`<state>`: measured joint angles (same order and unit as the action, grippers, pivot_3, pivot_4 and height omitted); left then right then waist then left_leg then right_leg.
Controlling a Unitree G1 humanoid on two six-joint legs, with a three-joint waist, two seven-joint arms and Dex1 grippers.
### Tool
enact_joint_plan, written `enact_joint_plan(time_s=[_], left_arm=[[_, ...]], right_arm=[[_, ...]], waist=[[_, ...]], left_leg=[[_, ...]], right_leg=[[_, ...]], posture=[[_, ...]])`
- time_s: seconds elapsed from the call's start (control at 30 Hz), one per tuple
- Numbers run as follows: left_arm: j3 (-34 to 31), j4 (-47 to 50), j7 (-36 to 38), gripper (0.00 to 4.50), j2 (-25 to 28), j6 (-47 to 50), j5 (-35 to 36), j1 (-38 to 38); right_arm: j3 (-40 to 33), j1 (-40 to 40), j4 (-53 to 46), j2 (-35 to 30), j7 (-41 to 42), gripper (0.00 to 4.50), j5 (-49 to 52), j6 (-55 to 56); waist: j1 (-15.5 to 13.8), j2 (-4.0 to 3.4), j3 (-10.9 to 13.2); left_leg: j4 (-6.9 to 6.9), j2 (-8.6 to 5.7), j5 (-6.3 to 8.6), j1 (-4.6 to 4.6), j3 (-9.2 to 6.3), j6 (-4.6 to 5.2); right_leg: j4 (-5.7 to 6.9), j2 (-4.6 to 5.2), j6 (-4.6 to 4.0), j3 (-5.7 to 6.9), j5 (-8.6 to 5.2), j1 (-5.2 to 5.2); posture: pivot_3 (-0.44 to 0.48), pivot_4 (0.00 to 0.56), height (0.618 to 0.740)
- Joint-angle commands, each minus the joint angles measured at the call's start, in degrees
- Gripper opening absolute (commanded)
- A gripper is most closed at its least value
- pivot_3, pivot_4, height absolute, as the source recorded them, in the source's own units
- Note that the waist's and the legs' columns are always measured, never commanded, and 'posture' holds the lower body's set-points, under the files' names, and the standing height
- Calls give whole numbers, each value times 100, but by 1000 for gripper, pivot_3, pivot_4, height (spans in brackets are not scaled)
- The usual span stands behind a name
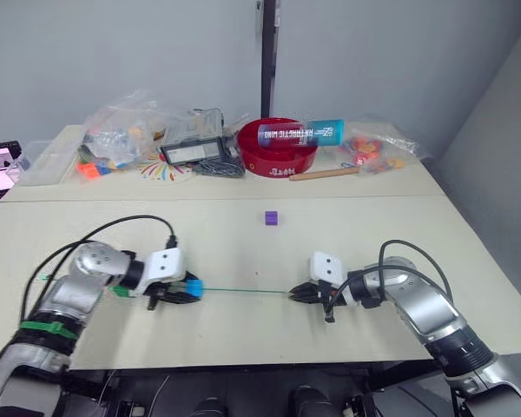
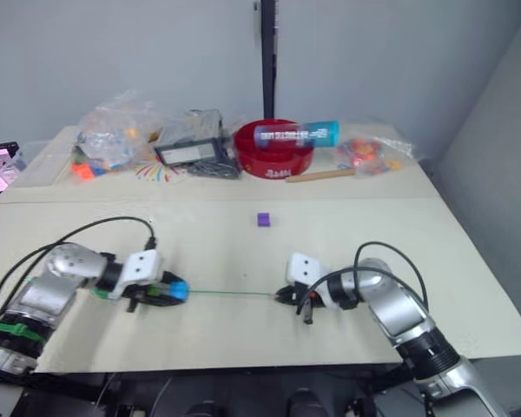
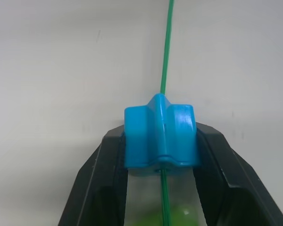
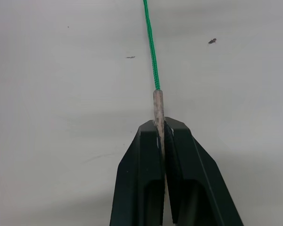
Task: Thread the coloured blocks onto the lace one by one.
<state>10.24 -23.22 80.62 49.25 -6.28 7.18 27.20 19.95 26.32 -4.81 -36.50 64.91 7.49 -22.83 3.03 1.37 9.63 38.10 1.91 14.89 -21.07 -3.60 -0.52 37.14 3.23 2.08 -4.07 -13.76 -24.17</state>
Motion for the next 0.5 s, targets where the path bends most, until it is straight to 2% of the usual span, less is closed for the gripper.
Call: enact_joint_plan(time_s=[0.03,0.23,0.27,0.33,0.5], left_arm=[[79,-313,62,1388,61,-68,-200,-173],[-92,-19,142,1388,-124,185,120,-185],[-132,9,145,2188,-143,215,161,-176],[-175,50,207,2698,-137,261,214,-168],[-309,378,423,4362,-17,523,382,-4]], right_arm=[[-53,71,-30,3,22,0,-10,125],[-35,84,-6,21,37,0,-19,125],[-33,89,0,26,37,0,-23,128],[-33,96,3,34,38,0,-25,125],[-42,109,-33,70,59,0,-10,85]], waist=[[-3,0,0],[-9,-2,-1],[-11,-2,-1],[-29,-2,-1],[-46,-1,0]], left_leg=[[0,0,0,-1,0,0],[0,-1,0,-2,0,0],[0,-1,0,-2,0,0],[0,-2,0,-3,0,0],[0,-2,0,-9,0,0]], right_leg=[[0,0,0,0,0,0],[0,1,0,0,0,0],[0,1,0,0,0,0],[-1,2,0,0,0,0],[-3,2,1,0,0,-3]], posture=[[0,150,731],[0,150,731],[0,150,731],[0,150,731],[0,150,731]])
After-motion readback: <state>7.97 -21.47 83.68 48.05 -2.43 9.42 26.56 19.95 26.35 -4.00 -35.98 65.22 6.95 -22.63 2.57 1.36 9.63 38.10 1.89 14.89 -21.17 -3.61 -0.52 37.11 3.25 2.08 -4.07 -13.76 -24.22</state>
